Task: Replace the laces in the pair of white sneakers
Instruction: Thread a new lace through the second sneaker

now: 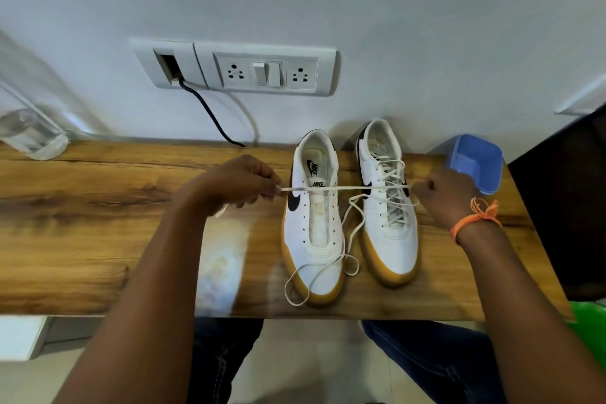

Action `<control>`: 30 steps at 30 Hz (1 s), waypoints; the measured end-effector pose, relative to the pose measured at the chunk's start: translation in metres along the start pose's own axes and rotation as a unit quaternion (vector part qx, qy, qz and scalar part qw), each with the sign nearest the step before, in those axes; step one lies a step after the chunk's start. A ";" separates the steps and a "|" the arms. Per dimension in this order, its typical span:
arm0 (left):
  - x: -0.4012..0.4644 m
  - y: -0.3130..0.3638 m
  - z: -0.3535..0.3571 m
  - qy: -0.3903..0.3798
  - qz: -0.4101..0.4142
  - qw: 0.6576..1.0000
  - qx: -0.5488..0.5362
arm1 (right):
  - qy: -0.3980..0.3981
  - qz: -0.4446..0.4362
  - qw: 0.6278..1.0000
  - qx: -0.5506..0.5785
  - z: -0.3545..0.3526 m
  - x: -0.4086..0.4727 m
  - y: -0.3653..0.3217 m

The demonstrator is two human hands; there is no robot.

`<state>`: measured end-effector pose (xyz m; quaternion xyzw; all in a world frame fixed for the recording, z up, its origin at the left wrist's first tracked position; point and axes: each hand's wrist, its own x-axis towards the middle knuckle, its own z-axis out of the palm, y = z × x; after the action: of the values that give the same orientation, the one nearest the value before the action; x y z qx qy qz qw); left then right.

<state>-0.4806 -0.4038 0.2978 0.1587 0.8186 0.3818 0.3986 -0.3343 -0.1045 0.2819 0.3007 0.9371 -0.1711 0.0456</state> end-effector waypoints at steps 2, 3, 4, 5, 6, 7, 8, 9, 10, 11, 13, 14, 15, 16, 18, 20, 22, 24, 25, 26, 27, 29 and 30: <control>-0.001 -0.007 -0.004 0.010 -0.016 1.000 0.008 | -0.018 -0.007 0.999 0.027 0.000 -0.001 -0.003; -0.001 -0.008 -0.004 0.013 -0.015 1.000 0.005 | -0.036 -0.018 0.998 0.056 0.000 -0.002 -0.006; -0.001 -0.008 -0.003 0.016 -0.010 1.000 -0.001 | -0.054 -0.025 0.995 0.082 0.002 -0.004 -0.011; 0.000 -0.006 0.000 0.019 -0.003 1.000 -0.009 | -0.061 -0.034 0.993 0.097 0.004 -0.007 -0.015; 0.002 -0.003 0.004 0.020 0.006 1.000 -0.018 | -0.047 -0.040 0.993 0.105 0.006 -0.007 -0.019; 0.003 0.001 0.008 0.017 0.017 0.999 -0.028 | -0.013 -0.045 0.993 0.111 0.008 -0.009 -0.023; 0.004 0.006 0.012 0.010 0.029 0.999 -0.036 | 0.028 -0.052 0.990 0.125 0.010 -0.009 -0.026; 0.005 0.010 0.017 0.000 0.040 0.998 -0.040 | 0.060 -0.070 0.983 0.161 0.010 -0.010 -0.029; 0.005 0.014 0.022 -0.010 0.051 0.998 -0.038 | 0.068 -0.093 0.969 0.216 0.009 -0.011 -0.034; 0.005 0.018 0.027 -0.020 0.064 0.997 -0.036 | 0.044 -0.119 0.950 0.285 0.008 -0.013 -0.039; 0.006 0.023 0.035 -0.037 0.092 0.994 -0.050 | -0.071 -0.167 0.898 0.402 0.010 -0.022 -0.054; 0.007 0.024 0.038 -0.043 0.102 0.992 -0.064 | -0.123 -0.187 0.877 0.424 0.014 -0.027 -0.061; 0.007 0.024 0.040 -0.048 0.107 0.990 -0.076 | -0.154 -0.204 0.870 0.422 0.019 -0.031 -0.066; 0.007 0.024 0.040 -0.054 0.108 0.989 -0.082 | -0.163 -0.214 0.875 0.402 0.024 -0.033 -0.069; 0.006 0.022 0.037 -0.055 0.104 0.990 -0.074 | -0.146 -0.222 0.905 0.331 0.027 -0.032 -0.067; 0.006 0.018 0.032 -0.037 0.093 0.994 -0.049 | -0.109 -0.228 0.939 0.234 0.023 -0.027 -0.056; 0.007 0.013 0.029 -0.014 0.077 0.996 -0.031 | -0.078 -0.216 0.957 0.177 0.019 -0.021 -0.043; 0.010 0.010 0.028 -0.002 0.067 0.997 -0.034 | -0.074 -0.193 0.962 0.179 0.020 -0.019 -0.039; 0.011 0.010 0.029 -0.004 0.065 0.997 -0.038 | -0.074 -0.191 0.962 0.179 0.022 -0.020 -0.040; 0.012 0.011 0.031 -0.011 0.066 0.997 -0.037 | -0.071 -0.199 0.963 0.169 0.025 -0.022 -0.044; 0.012 0.012 0.034 -0.020 0.070 0.997 -0.032 | -0.067 -0.217 0.961 0.156 0.027 -0.024 -0.049; 0.013 0.015 0.040 -0.036 0.074 0.996 -0.033 | -0.081 -0.257 0.946 0.178 0.030 -0.030 -0.059; 0.013 0.016 0.042 -0.045 0.071 0.995 -0.045 | -0.105 -0.262 0.934 0.220 0.030 -0.035 -0.065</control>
<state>-0.4570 -0.3647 0.2866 0.2152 0.7686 0.4380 0.4138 -0.3439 -0.1834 0.2789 0.0270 0.9115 -0.4093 0.0302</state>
